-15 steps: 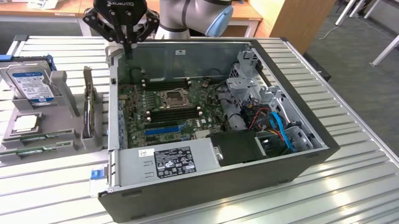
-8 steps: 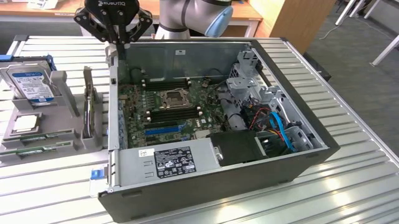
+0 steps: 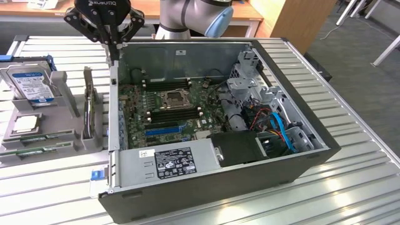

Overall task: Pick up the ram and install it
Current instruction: 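Reach for the ram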

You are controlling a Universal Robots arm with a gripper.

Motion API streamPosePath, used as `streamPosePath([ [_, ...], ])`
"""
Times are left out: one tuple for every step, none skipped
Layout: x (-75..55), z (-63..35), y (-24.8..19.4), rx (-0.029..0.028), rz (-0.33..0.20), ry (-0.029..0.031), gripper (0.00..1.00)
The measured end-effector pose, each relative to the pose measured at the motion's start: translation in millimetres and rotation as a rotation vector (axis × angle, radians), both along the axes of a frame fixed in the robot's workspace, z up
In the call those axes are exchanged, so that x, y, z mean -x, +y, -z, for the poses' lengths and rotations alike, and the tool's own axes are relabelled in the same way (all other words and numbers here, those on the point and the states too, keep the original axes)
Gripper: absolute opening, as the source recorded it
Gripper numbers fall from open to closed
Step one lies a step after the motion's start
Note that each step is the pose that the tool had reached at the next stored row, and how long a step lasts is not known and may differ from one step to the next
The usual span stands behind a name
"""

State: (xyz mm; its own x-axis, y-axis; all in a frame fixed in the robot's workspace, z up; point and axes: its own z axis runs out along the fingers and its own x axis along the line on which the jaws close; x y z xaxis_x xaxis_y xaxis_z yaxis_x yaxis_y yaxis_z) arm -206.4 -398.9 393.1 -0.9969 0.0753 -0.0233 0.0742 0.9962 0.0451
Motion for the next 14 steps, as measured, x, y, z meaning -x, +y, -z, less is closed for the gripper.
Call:
streamPosePath([
  [1.9, 0.0, 0.0, -0.0001, 0.000, 0.0000, 0.10],
  [3.9, 0.0, 0.0, 0.0000, 0.000, 0.0000, 0.10],
  [6.0, 0.0, 0.0, 0.0000, 0.000, 0.0000, 0.10],
  [7.9, 0.0, 0.0, -0.0001, 0.000, 0.0000, 0.10],
  [9.9, 0.1, 0.0, 0.0000, 0.000, 0.0000, 0.10],
  [11.8, 0.1, 0.0, 0.0000, 0.000, 0.0000, 0.10],
  [13.7, 0.1, 0.0, -0.0001, 0.000, 0.0000, 0.10],
  [15.7, 0.1, 0.0, 0.0000, 0.000, 0.0000, 0.10],
  [17.8, 0.1, 0.0, 0.0000, 0.000, 0.0001, 0.10],
  [19.8, 0.1, 0.0, 0.0000, 0.000, 0.0001, 0.10],
  [21.8, 0.1, 0.0, 0.0000, 0.000, 0.0000, 0.10],
  [23.9, 0.1, 0.0, 0.0000, 0.000, 0.0000, 0.10],
  [26.0, 0.1, 0.0, 0.0000, 0.000, 0.0000, 0.10],
  [28.1, 0.1, 0.0, 0.0000, 0.000, 0.0000, 0.10],
])
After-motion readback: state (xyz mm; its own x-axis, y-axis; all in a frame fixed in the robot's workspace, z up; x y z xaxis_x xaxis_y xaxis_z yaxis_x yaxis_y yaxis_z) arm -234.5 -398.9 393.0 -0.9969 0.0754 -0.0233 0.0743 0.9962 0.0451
